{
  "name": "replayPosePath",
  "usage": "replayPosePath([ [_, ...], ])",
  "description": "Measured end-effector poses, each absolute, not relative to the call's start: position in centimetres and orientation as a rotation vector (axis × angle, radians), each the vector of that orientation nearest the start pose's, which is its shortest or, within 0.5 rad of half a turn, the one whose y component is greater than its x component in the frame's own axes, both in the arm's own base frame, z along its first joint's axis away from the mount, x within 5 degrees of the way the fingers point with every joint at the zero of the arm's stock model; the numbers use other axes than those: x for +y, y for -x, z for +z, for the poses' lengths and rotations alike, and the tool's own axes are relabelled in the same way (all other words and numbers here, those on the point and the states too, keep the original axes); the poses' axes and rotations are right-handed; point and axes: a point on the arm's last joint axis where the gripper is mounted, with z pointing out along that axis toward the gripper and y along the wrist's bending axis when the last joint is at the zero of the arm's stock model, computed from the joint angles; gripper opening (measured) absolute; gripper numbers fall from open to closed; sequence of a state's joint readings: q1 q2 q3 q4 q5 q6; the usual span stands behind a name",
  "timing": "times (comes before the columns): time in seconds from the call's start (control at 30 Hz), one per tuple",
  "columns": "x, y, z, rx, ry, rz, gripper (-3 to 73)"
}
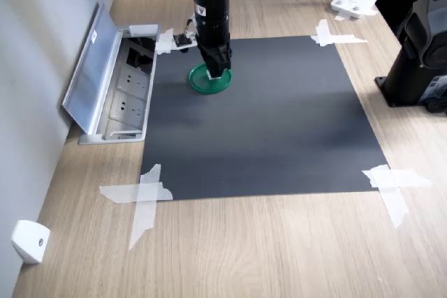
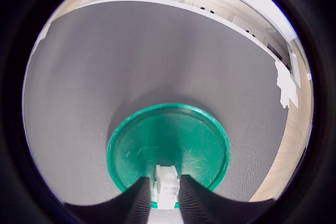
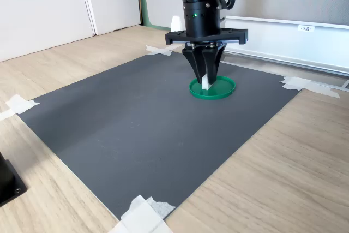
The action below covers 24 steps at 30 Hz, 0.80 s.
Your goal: Grasp a white terminal and put it on the green lid.
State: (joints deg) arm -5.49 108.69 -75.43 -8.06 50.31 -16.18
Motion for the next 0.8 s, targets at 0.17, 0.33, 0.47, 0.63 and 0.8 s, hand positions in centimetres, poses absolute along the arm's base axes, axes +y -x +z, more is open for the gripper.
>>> replayPosePath([
  [0.17,-4.6,-37.5,19.0,2.925,0.400,-0.228,51.0],
  [0.33,-4.7,-37.4,19.0,2.938,0.380,-0.246,58.5],
  [0.47,-4.8,-37.1,20.1,2.914,0.348,-0.260,46.8],
  [0.63,-5.3,-36.0,24.8,2.759,0.220,-0.215,16.2],
  [0.8,-5.5,-32.7,30.8,2.493,0.124,-0.236,0.8],
])
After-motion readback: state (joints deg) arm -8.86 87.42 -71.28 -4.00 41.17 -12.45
